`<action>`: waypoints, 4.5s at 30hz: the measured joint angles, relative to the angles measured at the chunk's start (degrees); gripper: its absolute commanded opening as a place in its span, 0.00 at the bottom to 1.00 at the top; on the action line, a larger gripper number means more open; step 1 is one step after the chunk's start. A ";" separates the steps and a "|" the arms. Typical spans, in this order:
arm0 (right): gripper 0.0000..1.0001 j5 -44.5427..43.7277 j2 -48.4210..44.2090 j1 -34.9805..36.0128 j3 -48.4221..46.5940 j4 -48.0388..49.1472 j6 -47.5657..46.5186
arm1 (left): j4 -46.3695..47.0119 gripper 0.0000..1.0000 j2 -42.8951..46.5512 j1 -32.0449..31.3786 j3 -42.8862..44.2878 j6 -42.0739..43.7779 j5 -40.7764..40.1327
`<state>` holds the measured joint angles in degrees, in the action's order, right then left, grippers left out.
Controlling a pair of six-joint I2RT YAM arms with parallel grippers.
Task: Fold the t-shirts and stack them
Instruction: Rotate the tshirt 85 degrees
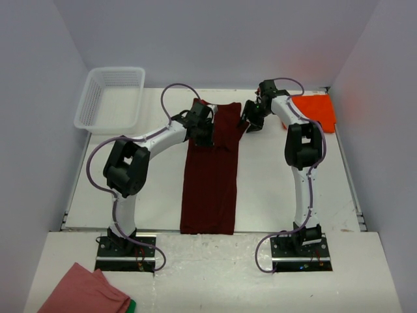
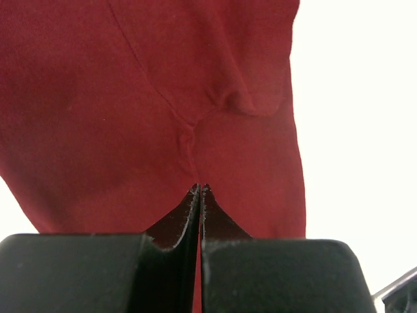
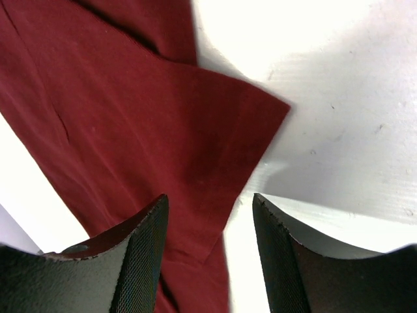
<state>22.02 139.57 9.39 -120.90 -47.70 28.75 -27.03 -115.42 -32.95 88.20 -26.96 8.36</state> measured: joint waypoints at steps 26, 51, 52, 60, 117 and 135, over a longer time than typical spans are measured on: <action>0.54 0.70 1.81 -0.46 -1.60 -1.84 1.05 | 3.10 0.00 1.95 -0.37 -0.90 -0.02 5.99; 0.55 0.02 1.81 -1.88 -5.14 -2.21 1.01 | 12.31 0.00 0.74 -6.86 -15.21 -2.49 8.33; 0.55 0.02 1.81 -1.90 -5.16 -2.21 0.98 | 12.79 0.00 1.14 -6.95 -15.89 -2.56 8.33; 0.55 -1.88 1.81 -2.19 -4.96 -2.51 1.25 | 14.19 0.00 3.45 -7.32 -19.37 -2.64 7.89; 0.51 -1.49 -0.63 -3.52 3.23 -1.14 6.43 | 18.10 0.00 12.24 -10.40 -32.33 -4.85 9.53; 0.21 -2.16 -4.11 -2.29 10.78 1.73 7.21 | 19.12 0.00 14.56 -11.72 -35.52 -5.42 9.88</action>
<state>19.86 135.46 7.09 -110.13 -45.98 35.97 -7.90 -100.86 -44.66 52.69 -32.38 18.24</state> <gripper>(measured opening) 0.254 0.002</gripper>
